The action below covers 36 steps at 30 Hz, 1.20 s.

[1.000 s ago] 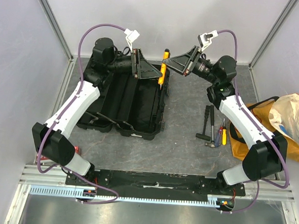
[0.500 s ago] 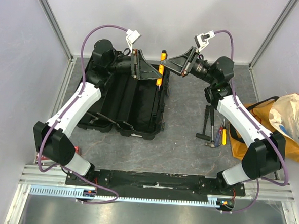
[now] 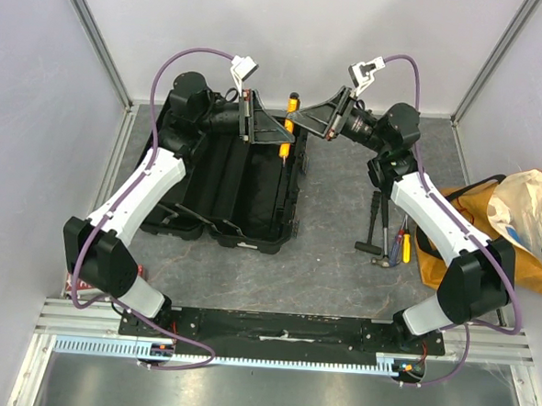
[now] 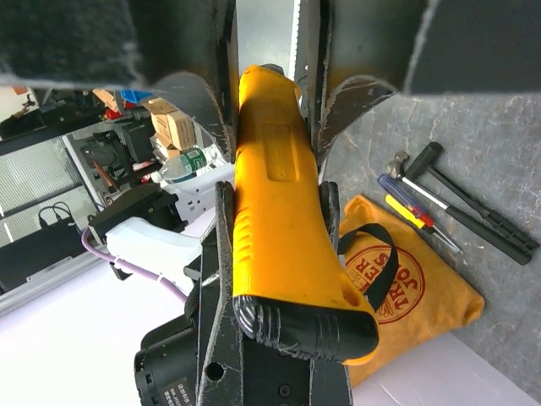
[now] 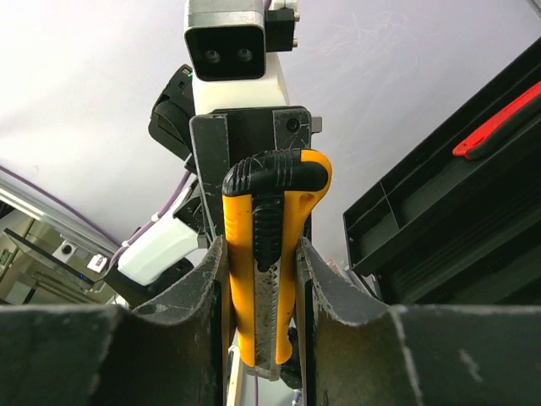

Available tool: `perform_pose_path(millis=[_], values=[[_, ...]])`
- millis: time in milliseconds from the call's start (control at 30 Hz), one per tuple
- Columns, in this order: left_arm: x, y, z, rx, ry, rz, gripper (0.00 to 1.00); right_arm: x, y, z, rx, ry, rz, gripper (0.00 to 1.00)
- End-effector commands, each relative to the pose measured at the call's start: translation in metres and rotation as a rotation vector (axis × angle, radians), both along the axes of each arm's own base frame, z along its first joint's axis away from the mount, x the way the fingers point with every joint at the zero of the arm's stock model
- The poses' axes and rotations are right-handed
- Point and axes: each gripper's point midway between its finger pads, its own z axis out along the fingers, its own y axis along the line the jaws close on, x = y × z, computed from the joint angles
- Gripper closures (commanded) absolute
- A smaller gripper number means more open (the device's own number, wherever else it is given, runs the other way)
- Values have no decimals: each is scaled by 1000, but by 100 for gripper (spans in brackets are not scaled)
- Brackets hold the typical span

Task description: Pack the tool kit

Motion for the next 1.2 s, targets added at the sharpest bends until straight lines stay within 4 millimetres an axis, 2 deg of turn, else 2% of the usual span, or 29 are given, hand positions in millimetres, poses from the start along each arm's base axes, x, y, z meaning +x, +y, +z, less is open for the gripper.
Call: perform_pose_path(millis=[0,33,100,167,267,333,467,633,767,933,1167], values=[[-2,0,2,3,-71,-22,98,10,0,-14,-26,54,-38,70],[1,1,-3,25,-53,0,98,13,0,-21,-47,71,-59,62],[11,8,-12,86,-42,68,98,24,-4,-37,-91,114,-118,35],[27,21,-27,188,-39,177,98,34,-10,-50,-118,152,-175,18],[54,56,-48,364,-27,374,98,48,-22,-67,-169,212,-271,4],[68,85,-62,473,-23,481,98,58,-33,-80,-221,256,-348,2],[95,151,-91,753,-33,711,98,68,-49,-92,-301,257,-451,2],[103,202,-123,1044,-35,830,98,74,-50,-116,-390,312,-434,2],[103,229,-131,1159,-42,878,96,78,-48,-132,-406,364,-405,2],[106,251,-137,1221,-55,892,97,84,-47,-146,-420,411,-383,4],[114,261,-146,1291,-96,849,98,90,-48,-155,-438,443,-371,5]])
